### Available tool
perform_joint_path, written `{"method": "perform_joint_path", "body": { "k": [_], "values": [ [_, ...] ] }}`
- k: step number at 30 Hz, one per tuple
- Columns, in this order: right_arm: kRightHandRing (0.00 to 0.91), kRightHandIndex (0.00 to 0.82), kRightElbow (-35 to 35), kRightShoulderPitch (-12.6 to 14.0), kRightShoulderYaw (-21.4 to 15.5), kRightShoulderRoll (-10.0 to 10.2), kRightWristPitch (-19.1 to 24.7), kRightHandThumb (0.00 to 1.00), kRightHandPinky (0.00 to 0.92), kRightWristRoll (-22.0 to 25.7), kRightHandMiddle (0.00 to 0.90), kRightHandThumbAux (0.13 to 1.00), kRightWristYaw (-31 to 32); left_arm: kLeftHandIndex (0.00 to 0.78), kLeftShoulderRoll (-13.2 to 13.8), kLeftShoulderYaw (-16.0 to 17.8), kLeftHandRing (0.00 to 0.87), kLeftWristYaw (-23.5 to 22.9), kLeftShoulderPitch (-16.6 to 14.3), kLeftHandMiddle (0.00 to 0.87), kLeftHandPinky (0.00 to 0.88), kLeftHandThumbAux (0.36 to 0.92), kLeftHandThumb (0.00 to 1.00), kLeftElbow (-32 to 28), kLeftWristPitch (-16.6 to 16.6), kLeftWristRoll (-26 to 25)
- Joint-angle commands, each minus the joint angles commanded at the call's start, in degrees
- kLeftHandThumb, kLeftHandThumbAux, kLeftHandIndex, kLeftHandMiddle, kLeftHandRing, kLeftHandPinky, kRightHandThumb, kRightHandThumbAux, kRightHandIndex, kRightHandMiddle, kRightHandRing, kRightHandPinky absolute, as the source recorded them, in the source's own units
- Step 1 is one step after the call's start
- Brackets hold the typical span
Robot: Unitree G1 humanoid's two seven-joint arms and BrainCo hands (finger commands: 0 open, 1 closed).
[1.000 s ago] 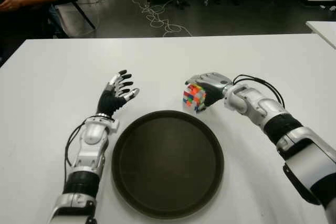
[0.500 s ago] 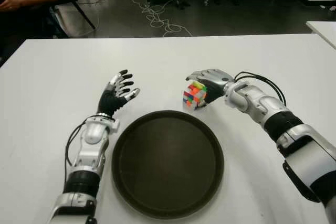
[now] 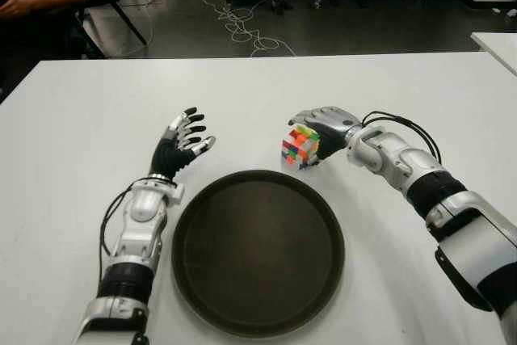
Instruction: Pick up the Rubik's Cube and put it in the plate
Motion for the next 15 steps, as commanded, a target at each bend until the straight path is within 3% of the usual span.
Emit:
{"method": "perform_joint_path", "body": {
  "k": [15],
  "values": [
    [0.209, 0.193, 2.2, -0.3, 0.0, 0.5, -1.3, 0.0, 0.188, 0.6, 0.198, 0.736, -0.7, 0.098, -0.2, 0.1, 0.185, -0.3, 0.3, 0.179, 0.187, 0.746, 0.116, -0.8, 0.3, -0.5]
  ]
}}
